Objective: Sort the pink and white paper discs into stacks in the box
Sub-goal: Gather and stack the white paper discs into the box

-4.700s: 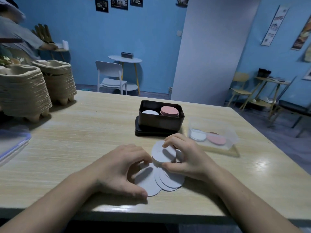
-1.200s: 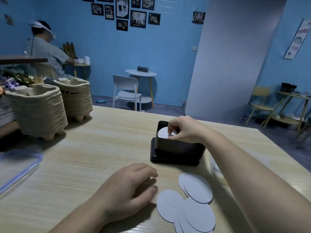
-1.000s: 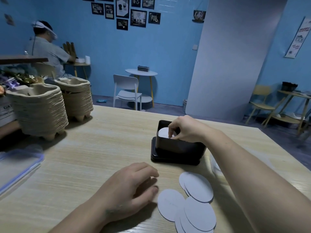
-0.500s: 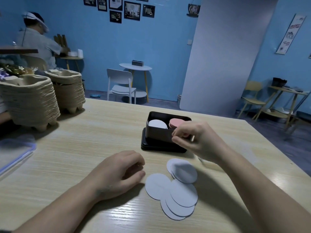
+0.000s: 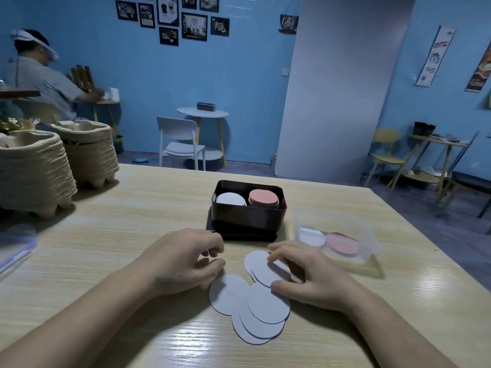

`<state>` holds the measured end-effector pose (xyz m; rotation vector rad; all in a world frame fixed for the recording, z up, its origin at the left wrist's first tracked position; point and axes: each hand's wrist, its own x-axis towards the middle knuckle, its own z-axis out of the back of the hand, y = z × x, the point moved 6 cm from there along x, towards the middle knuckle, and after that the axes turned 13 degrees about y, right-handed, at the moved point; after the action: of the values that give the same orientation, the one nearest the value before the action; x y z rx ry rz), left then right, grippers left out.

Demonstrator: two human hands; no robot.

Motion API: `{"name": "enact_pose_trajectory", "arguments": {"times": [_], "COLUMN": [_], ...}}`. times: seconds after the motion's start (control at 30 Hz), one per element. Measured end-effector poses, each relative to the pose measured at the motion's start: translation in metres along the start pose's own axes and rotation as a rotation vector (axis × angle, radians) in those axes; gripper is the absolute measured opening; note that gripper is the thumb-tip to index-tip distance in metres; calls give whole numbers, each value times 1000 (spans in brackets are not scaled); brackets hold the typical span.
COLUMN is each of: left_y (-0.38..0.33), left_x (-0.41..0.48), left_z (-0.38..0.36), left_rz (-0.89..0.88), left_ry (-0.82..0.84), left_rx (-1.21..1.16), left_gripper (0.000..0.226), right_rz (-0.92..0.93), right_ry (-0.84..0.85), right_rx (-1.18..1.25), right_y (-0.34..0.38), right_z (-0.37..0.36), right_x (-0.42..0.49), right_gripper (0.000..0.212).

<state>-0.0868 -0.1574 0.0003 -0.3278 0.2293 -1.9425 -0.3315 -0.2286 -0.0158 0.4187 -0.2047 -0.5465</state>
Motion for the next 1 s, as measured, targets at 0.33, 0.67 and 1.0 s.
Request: {"name": "enact_pose_trajectory", "arguments": {"times": [0.33,0.67,1.0], "left_y": [1,-8,-5], "left_x": [-8,-7,-6], "left_z": [-23,-28,-27], "left_rz": [-76,-130,-104], "left_ry": [33,111,99], "left_rx": [-197,-61,-72], "left_gripper": [28,64,52], "right_rz": [-15,5,-14], "right_ry": [9,-31,-156], "right_rx": [71,83,186], "right_y": [-7,-1,-6], "right_z": [-1,-5,0], "right_x": [1,5,-1], "right_gripper": [45,39,47]}}
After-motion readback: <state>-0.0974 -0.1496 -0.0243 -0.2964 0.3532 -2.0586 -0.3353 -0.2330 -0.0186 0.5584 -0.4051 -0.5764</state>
